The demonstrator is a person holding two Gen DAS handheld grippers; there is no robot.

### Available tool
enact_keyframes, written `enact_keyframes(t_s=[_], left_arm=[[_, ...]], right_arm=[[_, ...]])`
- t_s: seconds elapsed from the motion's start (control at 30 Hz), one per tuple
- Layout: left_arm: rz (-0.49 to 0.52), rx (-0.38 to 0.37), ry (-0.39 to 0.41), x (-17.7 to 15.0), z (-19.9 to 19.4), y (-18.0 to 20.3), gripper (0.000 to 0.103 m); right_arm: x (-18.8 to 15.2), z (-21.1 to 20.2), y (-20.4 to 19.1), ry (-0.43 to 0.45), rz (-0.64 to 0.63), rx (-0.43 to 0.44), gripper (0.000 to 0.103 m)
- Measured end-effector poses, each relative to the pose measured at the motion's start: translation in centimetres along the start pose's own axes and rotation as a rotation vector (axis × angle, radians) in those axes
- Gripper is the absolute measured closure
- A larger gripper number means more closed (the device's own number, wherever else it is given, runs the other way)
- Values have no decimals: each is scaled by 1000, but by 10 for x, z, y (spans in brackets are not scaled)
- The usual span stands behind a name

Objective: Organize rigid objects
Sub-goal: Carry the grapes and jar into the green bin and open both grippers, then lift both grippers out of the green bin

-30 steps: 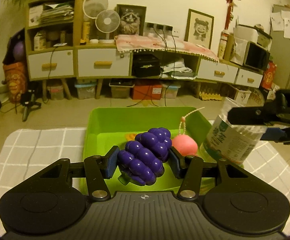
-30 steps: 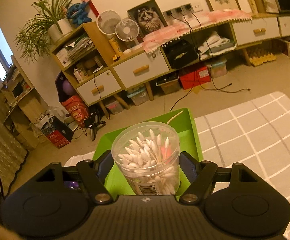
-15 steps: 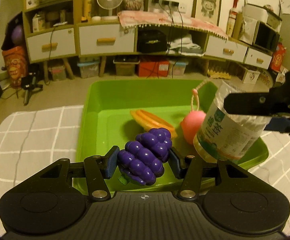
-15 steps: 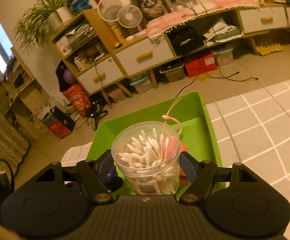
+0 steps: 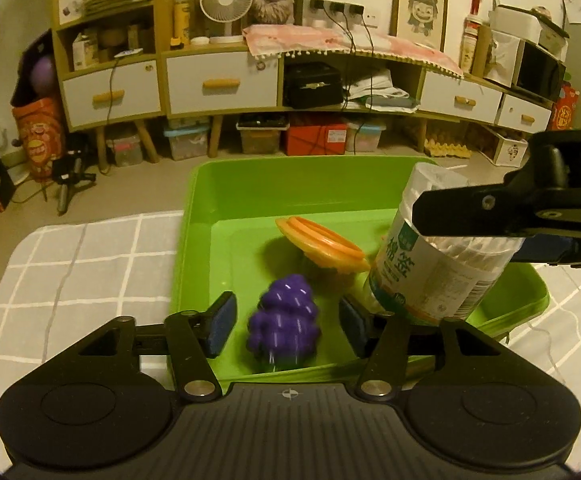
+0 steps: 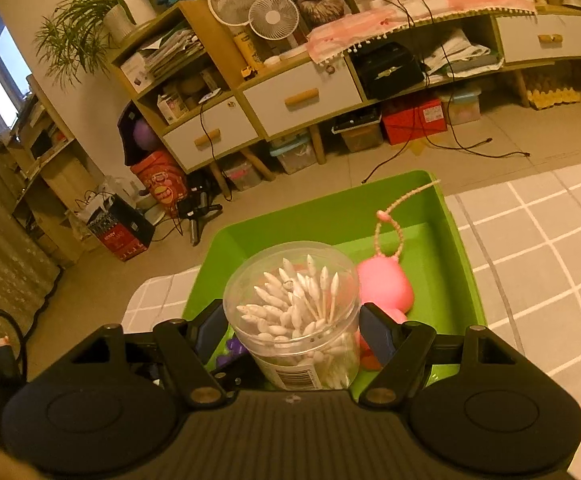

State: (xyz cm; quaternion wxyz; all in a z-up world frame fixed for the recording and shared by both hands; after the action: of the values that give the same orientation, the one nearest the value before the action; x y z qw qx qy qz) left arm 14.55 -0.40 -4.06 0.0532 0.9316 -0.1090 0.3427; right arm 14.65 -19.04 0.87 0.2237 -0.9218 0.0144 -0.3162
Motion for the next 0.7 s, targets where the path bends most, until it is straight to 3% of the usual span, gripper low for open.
enact_keyframes(t_s=[0.07, 0.17, 0.7], left_arm=[[11, 6, 11, 0, -2, 1, 30], [29, 16, 26, -1, -7, 3, 23], [11, 23, 58, -10, -45, 5, 9]], right_arm=[[0, -1, 3, -7, 22, 3, 53], [2, -7, 6, -3, 57, 10, 39], [-8, -57, 2, 21, 69, -26, 39]])
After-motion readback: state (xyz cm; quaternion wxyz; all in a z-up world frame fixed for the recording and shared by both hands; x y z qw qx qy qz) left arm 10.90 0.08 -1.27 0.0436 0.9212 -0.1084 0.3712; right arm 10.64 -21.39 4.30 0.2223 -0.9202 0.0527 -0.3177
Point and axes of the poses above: each gripper's, at about its wrist camera, not at the fingertips, and z roughly the way its jaws point, y to its right, x to its top, the point moved 1 cm from there along z, roughly the way its jaws point, and after that the axes turned 8 degrees about -y, right-handed, at the moved point
